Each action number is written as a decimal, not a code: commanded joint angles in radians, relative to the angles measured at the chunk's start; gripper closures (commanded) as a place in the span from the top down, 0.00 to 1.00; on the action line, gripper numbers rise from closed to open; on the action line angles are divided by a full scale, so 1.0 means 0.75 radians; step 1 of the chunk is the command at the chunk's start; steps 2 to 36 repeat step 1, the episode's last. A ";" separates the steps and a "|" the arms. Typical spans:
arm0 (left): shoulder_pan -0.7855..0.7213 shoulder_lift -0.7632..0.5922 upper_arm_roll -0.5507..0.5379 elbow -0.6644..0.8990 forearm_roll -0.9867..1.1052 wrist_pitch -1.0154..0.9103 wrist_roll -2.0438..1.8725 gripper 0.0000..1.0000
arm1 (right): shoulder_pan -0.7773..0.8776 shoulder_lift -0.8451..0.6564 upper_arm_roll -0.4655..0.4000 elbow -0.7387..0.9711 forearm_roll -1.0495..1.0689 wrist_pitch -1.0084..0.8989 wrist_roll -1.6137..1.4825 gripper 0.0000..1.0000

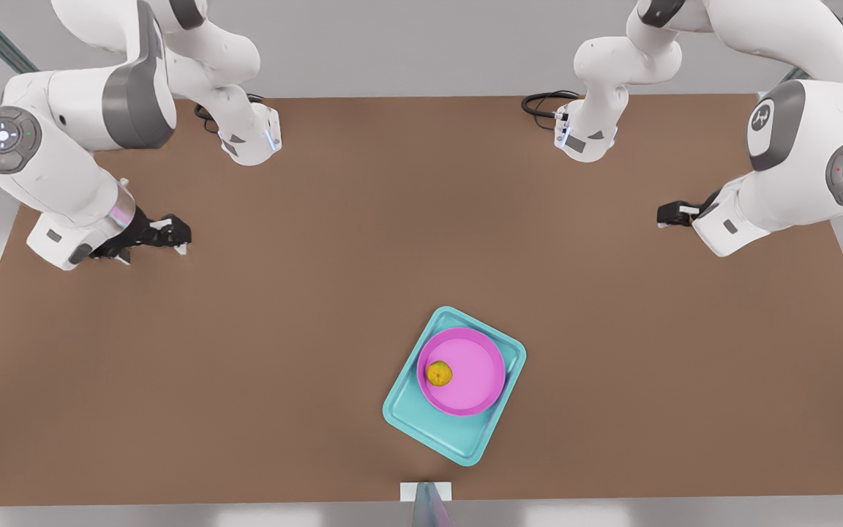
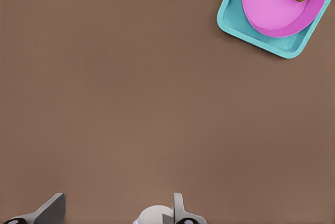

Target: Place the orange on the plate with the left arm and the plate on the tray with the right arm

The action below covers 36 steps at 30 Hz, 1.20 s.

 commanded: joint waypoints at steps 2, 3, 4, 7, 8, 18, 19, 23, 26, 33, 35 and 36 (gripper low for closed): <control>0.000 -0.001 0.000 0.001 -0.009 0.010 -0.001 1.00 | -0.017 -0.053 0.025 -0.068 -0.092 -0.071 -0.056 1.00; 0.000 -0.001 0.000 0.001 -0.009 0.010 -0.001 1.00 | -0.017 -0.053 0.025 -0.068 -0.092 -0.071 -0.056 1.00; 0.000 -0.001 0.000 0.001 -0.009 0.010 -0.001 1.00 | -0.017 -0.053 0.025 -0.068 -0.092 -0.071 -0.056 1.00; 0.000 -0.001 0.000 0.001 -0.009 0.010 -0.001 1.00 | -0.017 -0.053 0.025 -0.068 -0.092 -0.071 -0.056 1.00; 0.000 -0.001 0.000 0.001 -0.009 0.010 -0.001 1.00 | -0.017 -0.053 0.025 -0.068 -0.092 -0.071 -0.056 1.00; 0.000 -0.001 0.000 0.001 -0.009 0.010 -0.001 1.00 | -0.017 -0.053 0.025 -0.068 -0.092 -0.071 -0.056 1.00; 0.000 -0.001 0.000 0.001 -0.009 0.010 -0.001 1.00 | -0.017 -0.053 0.025 -0.068 -0.092 -0.071 -0.056 1.00; 0.000 -0.001 0.000 0.001 -0.009 0.010 -0.001 1.00 | -0.017 -0.053 0.025 -0.068 -0.092 -0.071 -0.056 1.00; 0.000 -0.001 0.000 0.001 -0.009 0.010 -0.001 1.00 | -0.017 -0.053 0.025 -0.068 -0.092 -0.071 -0.056 1.00; 0.000 -0.001 0.000 0.001 -0.009 0.010 -0.001 1.00 | -0.017 -0.053 0.025 -0.068 -0.092 -0.071 -0.056 1.00; 0.000 -0.001 0.000 0.001 -0.009 0.010 -0.001 1.00 | -0.017 -0.053 0.025 -0.068 -0.092 -0.071 -0.056 1.00; 0.000 -0.001 0.000 0.001 -0.009 0.010 -0.001 1.00 | -0.017 -0.053 0.025 -0.068 -0.092 -0.071 -0.056 1.00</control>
